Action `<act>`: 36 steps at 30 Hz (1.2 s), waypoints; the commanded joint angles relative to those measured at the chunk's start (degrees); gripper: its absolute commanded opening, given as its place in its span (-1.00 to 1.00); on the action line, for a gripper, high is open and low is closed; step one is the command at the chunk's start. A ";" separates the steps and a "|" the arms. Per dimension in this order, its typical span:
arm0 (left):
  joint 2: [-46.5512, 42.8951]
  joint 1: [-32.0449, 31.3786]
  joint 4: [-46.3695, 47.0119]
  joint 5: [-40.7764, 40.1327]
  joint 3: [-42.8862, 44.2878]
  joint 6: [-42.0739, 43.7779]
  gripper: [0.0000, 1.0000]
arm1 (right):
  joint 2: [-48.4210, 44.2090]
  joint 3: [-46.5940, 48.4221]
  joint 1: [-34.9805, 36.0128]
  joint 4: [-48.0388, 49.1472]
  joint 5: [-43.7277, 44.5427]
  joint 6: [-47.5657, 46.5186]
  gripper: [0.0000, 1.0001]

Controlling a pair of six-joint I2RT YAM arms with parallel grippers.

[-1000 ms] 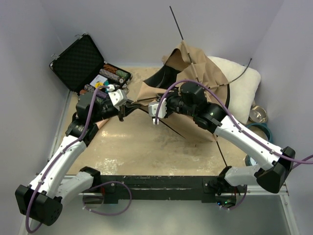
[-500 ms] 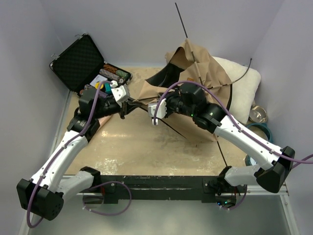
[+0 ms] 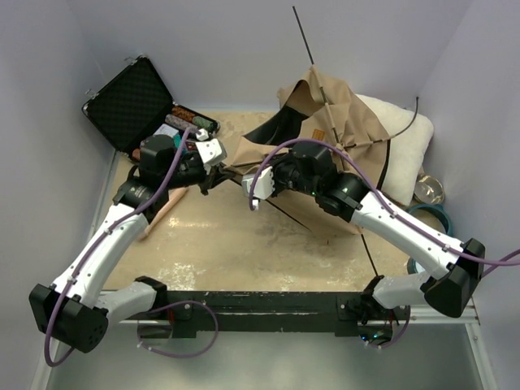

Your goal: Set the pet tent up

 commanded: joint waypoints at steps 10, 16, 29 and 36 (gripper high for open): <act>5.66 -4.05 -10.24 -6.94 10.34 8.91 -1.00 | 1.42 -0.53 2.59 -4.36 9.68 -2.98 -1.00; 6.71 -4.76 -12.79 -6.76 12.62 6.98 -0.94 | 2.65 -1.58 2.94 -2.25 13.28 -2.53 -1.00; 10.76 -4.76 -12.80 3.60 15.27 -2.86 -0.55 | 3.35 -1.05 3.47 -1.54 10.48 0.28 -1.00; 8.48 -1.35 -7.80 4.65 13.78 -8.48 -0.09 | 2.21 -1.49 3.47 -1.98 7.85 0.46 -1.00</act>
